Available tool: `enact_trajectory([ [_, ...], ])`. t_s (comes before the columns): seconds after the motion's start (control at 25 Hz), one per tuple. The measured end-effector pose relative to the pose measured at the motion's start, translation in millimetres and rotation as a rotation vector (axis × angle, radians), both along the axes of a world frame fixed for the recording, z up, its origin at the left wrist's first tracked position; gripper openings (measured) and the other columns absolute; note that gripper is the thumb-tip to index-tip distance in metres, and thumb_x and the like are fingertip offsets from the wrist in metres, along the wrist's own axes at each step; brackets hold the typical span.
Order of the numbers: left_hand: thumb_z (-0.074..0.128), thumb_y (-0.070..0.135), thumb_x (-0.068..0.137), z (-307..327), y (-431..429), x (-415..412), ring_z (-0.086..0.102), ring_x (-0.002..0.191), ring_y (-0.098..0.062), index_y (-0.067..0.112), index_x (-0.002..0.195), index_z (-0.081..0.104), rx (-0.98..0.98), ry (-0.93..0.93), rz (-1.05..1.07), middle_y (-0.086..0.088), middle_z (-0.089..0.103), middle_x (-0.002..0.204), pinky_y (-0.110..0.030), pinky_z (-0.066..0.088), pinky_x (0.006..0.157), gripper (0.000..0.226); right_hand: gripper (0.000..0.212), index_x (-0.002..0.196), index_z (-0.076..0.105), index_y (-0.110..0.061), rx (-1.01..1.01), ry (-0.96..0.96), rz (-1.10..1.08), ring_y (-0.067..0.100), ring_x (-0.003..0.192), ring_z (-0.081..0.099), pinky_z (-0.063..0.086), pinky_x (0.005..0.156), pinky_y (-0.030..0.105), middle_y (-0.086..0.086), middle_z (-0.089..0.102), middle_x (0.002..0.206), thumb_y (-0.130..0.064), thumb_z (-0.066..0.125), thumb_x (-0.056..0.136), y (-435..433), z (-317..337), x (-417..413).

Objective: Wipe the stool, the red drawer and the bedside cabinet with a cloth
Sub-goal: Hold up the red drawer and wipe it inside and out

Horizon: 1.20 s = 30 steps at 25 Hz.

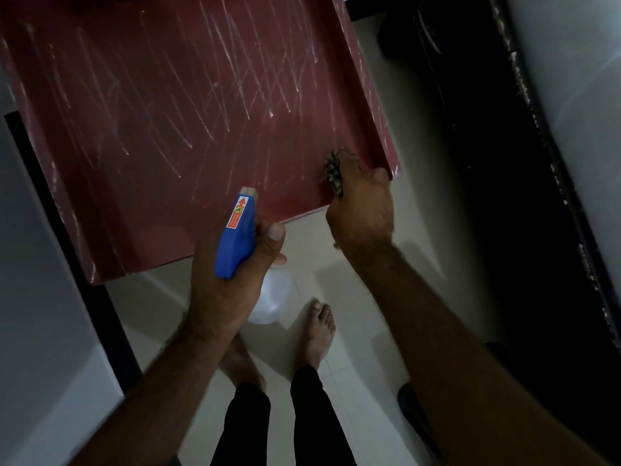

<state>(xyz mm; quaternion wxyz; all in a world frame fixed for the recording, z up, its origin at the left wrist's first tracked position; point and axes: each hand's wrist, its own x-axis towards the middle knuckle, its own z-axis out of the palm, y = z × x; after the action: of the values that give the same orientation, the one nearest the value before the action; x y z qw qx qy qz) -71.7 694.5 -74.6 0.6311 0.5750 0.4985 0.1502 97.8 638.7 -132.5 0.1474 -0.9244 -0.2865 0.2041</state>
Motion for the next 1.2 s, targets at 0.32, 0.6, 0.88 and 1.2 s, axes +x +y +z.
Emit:
enact_trajectory([
  [0.32,0.061,0.069,0.076,-4,4,-5,0.074,0.074,-0.009,0.017,0.096,0.063,0.010,-0.031,-0.013,-0.010,0.074,0.081,-0.007,0.049,0.064,0.056,0.067,0.158,0.035,-0.032,-0.078,0.017,0.009,0.024,0.084,0.058,0.062,0.072,0.039,0.015,0.051,0.117,-0.009,0.055,0.099,-38,3,-16],
  [0.6,0.064,0.039,0.087,2,1,3,0.073,0.073,-0.009,0.009,0.094,0.062,0.028,0.006,0.038,-0.017,0.073,0.084,-0.008,0.049,0.065,0.031,0.065,0.155,0.041,-0.029,-0.008,-0.032,0.062,0.035,0.116,0.060,0.055,0.098,0.046,0.018,0.055,0.135,-0.008,0.060,0.096,4,-1,3],
  [0.88,0.071,0.048,0.087,7,4,4,0.074,0.075,-0.009,0.013,0.097,0.063,0.018,-0.010,0.078,-0.009,0.074,0.081,-0.008,0.049,0.066,0.037,0.067,0.151,0.047,-0.026,0.019,-0.036,0.116,0.029,0.096,0.059,0.057,0.080,0.037,0.017,0.059,0.119,-0.001,0.062,0.090,-27,1,-13],
  [1.2,0.060,0.062,0.079,4,5,4,0.073,0.074,-0.005,-0.001,0.101,0.063,0.063,-0.014,0.066,-0.005,0.074,0.078,-0.005,0.048,0.067,0.066,0.062,0.152,0.046,-0.027,0.050,-0.032,0.156,0.034,0.107,0.063,0.058,0.088,0.041,0.017,0.059,0.127,-0.007,0.061,0.095,-22,-1,-13],
])
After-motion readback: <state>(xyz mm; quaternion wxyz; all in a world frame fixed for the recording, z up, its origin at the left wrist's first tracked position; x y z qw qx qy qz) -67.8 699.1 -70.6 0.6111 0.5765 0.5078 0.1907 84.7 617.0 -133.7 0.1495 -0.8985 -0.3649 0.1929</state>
